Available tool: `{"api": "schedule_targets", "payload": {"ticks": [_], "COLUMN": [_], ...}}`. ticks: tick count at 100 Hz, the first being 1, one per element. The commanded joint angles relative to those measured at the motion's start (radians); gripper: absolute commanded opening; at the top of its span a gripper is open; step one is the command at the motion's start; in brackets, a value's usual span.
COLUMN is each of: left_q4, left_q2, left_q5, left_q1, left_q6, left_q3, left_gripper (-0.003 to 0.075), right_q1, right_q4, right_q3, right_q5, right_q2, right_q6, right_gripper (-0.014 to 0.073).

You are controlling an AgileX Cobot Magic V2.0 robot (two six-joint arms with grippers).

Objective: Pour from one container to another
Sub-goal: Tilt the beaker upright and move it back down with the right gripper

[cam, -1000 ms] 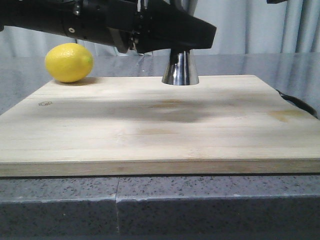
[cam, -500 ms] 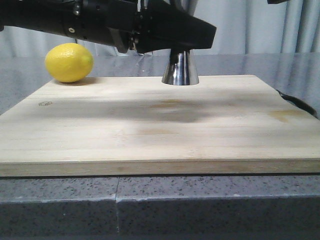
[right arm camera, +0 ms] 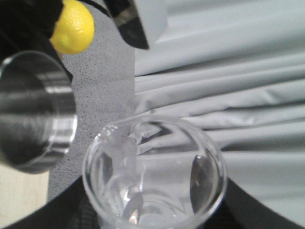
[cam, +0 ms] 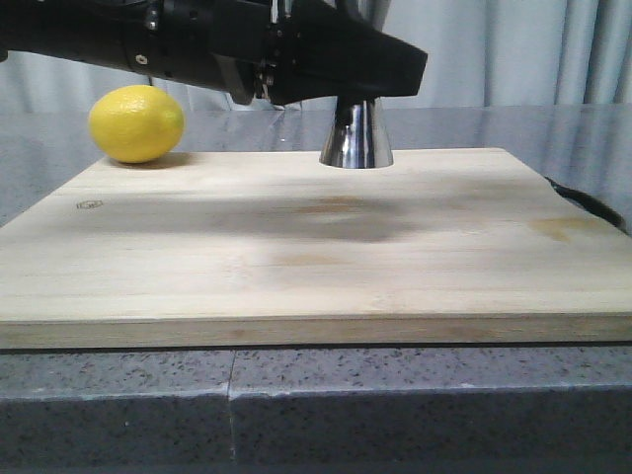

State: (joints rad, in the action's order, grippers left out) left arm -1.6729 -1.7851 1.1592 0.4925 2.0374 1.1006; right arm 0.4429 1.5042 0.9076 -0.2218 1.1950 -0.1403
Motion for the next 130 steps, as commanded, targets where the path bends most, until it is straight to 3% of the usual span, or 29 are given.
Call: {"api": "schedule_targets", "payload": {"ticks": [1,22,46,66,90,111,130], "left_q4": [-0.070,-0.070,-0.074,-0.080,-0.080,-0.080,-0.080], "left_q2": [0.054,0.054,0.054,0.054,0.054,0.054,0.054], "left_q5": [0.123,0.123,0.123,0.123,0.123,0.123,0.123], "left_q1": [0.008,0.006,0.006,0.006,0.006,0.006,0.006], "left_q6": [-0.004,-0.004,-0.004,-0.009,-0.009,-0.009,-0.009], "left_q3": [0.031,0.031,0.031,0.031,0.031,0.031,0.031], "left_gripper": [-0.0019,-0.0019,-0.0019,-0.0019,-0.0019,-0.0019,-0.0019], "right_q1": [0.000,0.000,-0.061,-0.202,-0.325,-0.347,-0.347], "right_q4": [-0.081,-0.291,-0.470,-0.593,-0.601,-0.587,-0.482], "right_q3": [0.038,0.038,0.036,-0.009,-0.085,-0.141,-0.163], "right_q5": [0.041,0.142,0.156,-0.103,-0.386,-0.564,-0.674], "right_q2": [-0.031,-0.029,0.013,0.107,0.211,0.298,0.342], "right_q6": [-0.125,-0.403,-0.492,-0.502,-0.502,-0.502,-0.502], "right_gripper": [0.0236,0.0236,0.0236,0.0236,0.0236,0.0236,0.0236]}}
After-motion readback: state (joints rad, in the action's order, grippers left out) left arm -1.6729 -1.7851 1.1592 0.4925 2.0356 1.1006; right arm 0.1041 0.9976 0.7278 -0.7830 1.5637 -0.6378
